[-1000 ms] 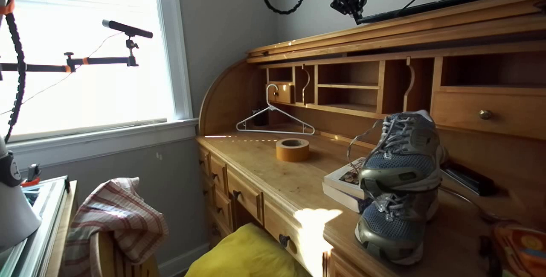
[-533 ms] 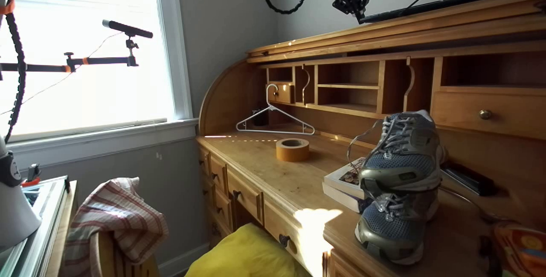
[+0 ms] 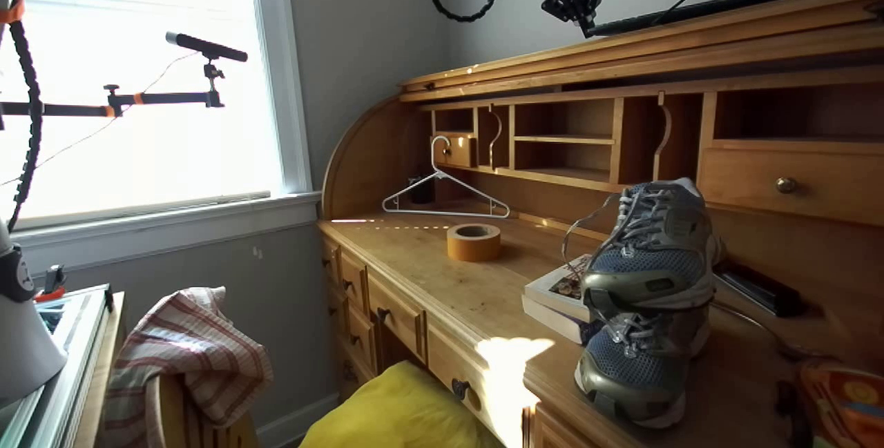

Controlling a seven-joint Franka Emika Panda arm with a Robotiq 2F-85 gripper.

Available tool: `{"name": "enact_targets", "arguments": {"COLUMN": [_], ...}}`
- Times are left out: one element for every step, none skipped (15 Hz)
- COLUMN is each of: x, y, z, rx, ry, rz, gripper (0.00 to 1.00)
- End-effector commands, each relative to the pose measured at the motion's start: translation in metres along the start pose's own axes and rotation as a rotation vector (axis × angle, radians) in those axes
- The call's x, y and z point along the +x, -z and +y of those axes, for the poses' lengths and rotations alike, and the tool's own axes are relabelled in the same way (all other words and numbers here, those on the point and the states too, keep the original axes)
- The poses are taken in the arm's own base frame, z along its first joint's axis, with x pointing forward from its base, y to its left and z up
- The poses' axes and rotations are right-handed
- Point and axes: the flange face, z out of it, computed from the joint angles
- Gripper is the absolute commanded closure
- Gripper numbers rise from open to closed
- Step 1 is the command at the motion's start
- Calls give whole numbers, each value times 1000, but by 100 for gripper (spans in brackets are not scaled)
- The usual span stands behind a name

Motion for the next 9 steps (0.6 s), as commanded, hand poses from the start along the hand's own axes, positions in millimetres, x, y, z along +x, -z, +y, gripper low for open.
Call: {"name": "enact_targets", "arguments": {"x": [-2,-3,-3,-3,-4,-4,-5,-5,-5], "y": [3,3,3,3,4,3,3,3,3], "z": [13,14,16,17,19,20,21,23,24], "rx": [-16,-18,-20,-21,-24,-25,-23,-23,-24], "ry": [-20,-21,-24,-26,-26,-28,-29,-31,-33], "rz": [-6,-7,-7,-8,-9,-10,-12,-13,-14], "gripper": [100,100,100,100,100,100,100,100,100]}}
